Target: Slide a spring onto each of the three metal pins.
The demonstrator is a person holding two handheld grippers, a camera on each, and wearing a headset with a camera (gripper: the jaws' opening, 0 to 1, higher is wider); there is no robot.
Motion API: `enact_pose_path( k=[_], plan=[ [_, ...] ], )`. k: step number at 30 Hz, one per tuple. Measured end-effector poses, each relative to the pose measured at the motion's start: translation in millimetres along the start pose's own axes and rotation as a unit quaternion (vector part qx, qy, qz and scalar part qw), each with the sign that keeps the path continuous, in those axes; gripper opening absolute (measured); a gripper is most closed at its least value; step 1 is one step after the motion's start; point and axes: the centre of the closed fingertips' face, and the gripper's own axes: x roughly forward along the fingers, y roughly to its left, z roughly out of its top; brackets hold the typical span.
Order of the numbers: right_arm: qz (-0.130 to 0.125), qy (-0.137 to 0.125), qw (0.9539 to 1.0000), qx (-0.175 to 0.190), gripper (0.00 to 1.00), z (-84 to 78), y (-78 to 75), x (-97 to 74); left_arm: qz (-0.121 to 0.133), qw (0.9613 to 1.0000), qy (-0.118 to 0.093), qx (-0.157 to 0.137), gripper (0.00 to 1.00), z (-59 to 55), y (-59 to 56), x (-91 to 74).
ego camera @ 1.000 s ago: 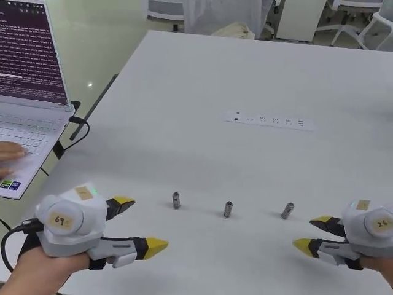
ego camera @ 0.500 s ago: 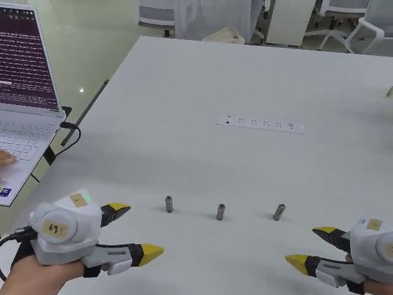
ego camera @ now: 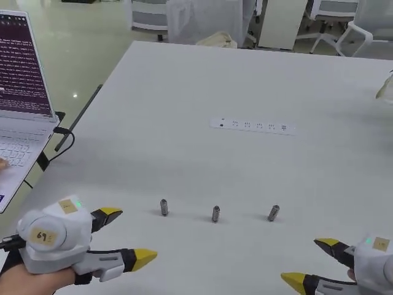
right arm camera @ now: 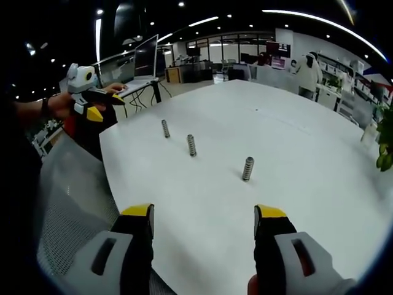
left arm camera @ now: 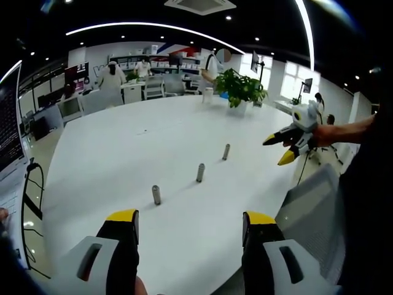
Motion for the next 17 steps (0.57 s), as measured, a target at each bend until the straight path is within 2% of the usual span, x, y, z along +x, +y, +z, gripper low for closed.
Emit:
enact_pose_path(
  k=[7, 17],
  plan=[
    [0.001, 0.008, 1.0, 0.003, 0.67, -8.6, 5.8, -1.3, -0.002, 1.0, -0.001, -0.001, 0.65, -1.1, -1.2, -0.9],
    [0.001, 0.007, 1.0, 0.004, 0.69, -7.3, 6.8, -1.6, -0.006, 1.0, -0.003, 0.002, 0.66, 1.4, -2.4, -0.5]
  ],
)
